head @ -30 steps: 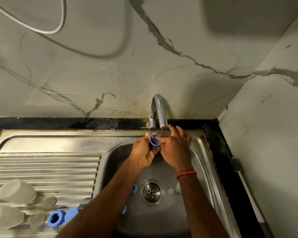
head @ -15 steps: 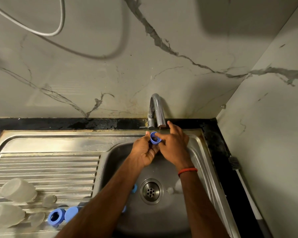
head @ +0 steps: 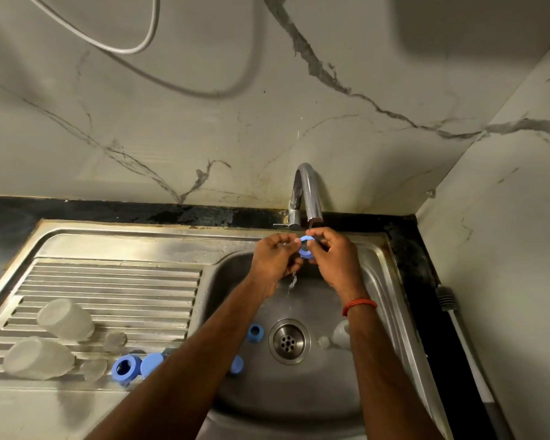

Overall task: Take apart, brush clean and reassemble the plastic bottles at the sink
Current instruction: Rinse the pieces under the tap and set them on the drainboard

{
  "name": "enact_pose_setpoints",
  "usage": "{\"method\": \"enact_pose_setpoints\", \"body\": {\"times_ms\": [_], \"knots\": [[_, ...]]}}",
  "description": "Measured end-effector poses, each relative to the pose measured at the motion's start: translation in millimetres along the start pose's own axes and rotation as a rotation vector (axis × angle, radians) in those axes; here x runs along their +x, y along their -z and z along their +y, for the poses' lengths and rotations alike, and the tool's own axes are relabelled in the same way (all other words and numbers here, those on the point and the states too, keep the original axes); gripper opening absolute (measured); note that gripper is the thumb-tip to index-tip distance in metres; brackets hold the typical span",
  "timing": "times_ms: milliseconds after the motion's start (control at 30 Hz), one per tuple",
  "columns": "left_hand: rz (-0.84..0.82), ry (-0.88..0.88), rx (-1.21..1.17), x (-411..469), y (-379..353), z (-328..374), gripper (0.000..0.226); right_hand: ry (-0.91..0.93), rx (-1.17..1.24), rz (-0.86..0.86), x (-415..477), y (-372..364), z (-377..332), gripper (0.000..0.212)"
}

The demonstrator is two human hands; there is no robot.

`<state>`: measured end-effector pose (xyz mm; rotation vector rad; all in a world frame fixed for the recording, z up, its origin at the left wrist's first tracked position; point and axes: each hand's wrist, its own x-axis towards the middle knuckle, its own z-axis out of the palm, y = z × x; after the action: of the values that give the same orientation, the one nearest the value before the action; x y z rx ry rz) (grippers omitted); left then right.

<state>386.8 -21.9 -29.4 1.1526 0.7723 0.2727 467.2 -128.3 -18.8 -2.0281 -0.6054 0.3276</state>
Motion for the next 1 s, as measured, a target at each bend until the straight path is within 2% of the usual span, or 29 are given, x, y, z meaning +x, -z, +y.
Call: {"method": "enact_pose_setpoints", "body": {"times_ms": [133, 200, 267, 333, 433, 500, 567, 633, 733, 867, 1000], "knots": [[-0.078, -0.010, 0.057, -11, 4, 1, 0.015, 0.038, -0.123, -0.108, -3, 4, -10, 0.028], [-0.079, -0.056, 0.099, -18, 8, 2, 0.011, 0.097, -0.192, -0.221, -11, 8, -21, 0.033], [-0.076, -0.097, 0.145, -20, 8, 3, 0.010, 0.141, -0.304, -0.341, -15, 13, -25, 0.044], [-0.070, -0.124, 0.147, -29, 10, 4, 0.008, 0.162, -0.392, -0.386, -20, 16, -28, 0.057], [-0.072, -0.201, 0.152, -42, 17, 6, 0.013, 0.304, -0.456, -0.258, -28, 17, -31, 0.051], [-0.029, -0.335, 0.293, -47, 24, 7, 0.016, 0.379, -0.477, -0.148, -33, 15, -32, 0.047], [-0.001, -0.492, 0.545, -52, 34, 8, 0.017, 0.376, -0.544, -0.071, -40, 11, -30, 0.045], [-0.007, -0.572, 0.741, -61, 43, 9, 0.015, 0.353, -0.595, -0.017, -47, 8, -27, 0.036], [-0.008, -0.641, 0.823, -78, 56, 14, 0.012, 0.335, -0.586, 0.089, -57, 1, -32, 0.035], [0.030, -0.720, 0.939, -93, 70, 26, 0.015, 0.284, -0.651, 0.052, -64, -9, -42, 0.022], [0.105, -0.705, 0.994, -101, 99, 30, 0.025, 0.347, -0.533, -0.022, -64, -34, -64, 0.038]]}}
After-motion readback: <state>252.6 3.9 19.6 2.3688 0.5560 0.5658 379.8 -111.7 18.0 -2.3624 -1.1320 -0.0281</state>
